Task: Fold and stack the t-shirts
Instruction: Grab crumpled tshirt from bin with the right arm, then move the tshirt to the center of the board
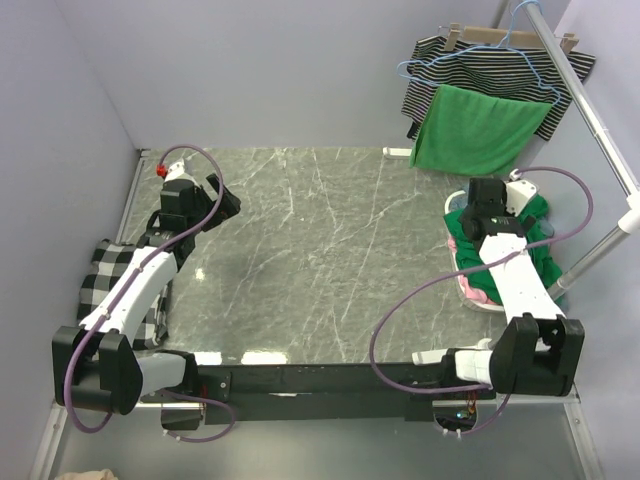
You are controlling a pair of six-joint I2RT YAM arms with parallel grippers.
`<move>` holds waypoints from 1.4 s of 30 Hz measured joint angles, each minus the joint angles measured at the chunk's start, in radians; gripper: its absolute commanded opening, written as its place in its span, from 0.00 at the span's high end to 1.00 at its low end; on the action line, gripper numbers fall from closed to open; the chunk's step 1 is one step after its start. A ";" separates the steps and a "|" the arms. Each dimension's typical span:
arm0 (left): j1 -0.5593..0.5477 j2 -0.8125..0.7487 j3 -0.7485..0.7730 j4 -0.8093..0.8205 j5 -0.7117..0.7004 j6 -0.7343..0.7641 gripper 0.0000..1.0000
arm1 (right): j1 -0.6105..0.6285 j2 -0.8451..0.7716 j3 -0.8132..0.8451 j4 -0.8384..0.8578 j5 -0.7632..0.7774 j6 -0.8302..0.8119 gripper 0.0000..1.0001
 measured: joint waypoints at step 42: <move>0.000 0.057 0.000 0.026 0.052 -0.018 0.01 | 0.630 -0.023 0.653 -0.048 -0.455 -0.261 1.00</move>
